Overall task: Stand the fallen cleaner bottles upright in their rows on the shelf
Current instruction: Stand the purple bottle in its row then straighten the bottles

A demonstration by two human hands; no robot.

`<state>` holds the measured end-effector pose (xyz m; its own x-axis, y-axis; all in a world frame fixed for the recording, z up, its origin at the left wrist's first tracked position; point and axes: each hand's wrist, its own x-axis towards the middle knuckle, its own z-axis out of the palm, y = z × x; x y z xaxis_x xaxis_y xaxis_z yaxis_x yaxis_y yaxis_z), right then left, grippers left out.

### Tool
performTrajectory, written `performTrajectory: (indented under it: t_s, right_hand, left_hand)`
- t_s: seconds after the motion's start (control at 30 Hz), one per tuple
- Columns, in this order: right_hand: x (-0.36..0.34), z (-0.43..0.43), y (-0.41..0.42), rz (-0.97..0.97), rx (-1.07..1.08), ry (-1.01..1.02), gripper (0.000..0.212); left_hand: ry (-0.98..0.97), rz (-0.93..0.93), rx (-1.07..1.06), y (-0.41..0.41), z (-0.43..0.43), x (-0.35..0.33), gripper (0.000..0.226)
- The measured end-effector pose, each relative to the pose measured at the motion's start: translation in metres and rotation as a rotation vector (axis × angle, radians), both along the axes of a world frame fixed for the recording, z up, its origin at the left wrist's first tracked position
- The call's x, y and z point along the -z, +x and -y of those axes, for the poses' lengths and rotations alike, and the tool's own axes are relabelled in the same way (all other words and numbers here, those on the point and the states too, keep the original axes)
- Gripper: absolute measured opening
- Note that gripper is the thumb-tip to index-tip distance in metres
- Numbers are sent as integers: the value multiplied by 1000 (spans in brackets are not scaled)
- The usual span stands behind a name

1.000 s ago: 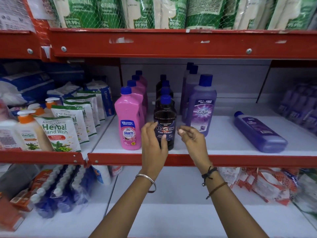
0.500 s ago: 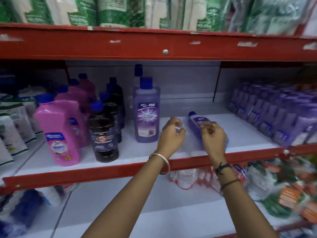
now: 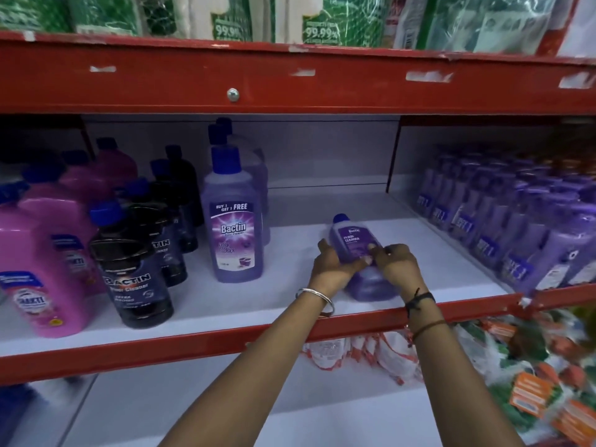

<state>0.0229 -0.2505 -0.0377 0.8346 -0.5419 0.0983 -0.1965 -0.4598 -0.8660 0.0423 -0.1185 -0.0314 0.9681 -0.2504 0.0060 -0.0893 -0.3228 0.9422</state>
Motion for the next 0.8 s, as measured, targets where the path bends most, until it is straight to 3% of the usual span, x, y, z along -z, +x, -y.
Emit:
performTrajectory:
  t_s: [0.17,0.3,0.4,0.57,0.8]
  right_hand:
    - [9,-5,-8,273,-83,280,29]
    - [2,-23,-27,437,-203,506,47]
    - [-9,-43,-41,482,-300,415,51]
    - [-20,-88,-57,519,-388,375,56]
    - [-12,-161,-56,491,-504,314,62]
  left_hand:
    - [-176,-19,-15,1,-5,3,91]
    - [-363,59,-10,-3,-30,-12,67]
    - [-443,145,70,-11,-57,-27,49]
    - [-390,270,94,-36,-107,-42,49]
    - [-408,325,-78,-54,-177,-16,54]
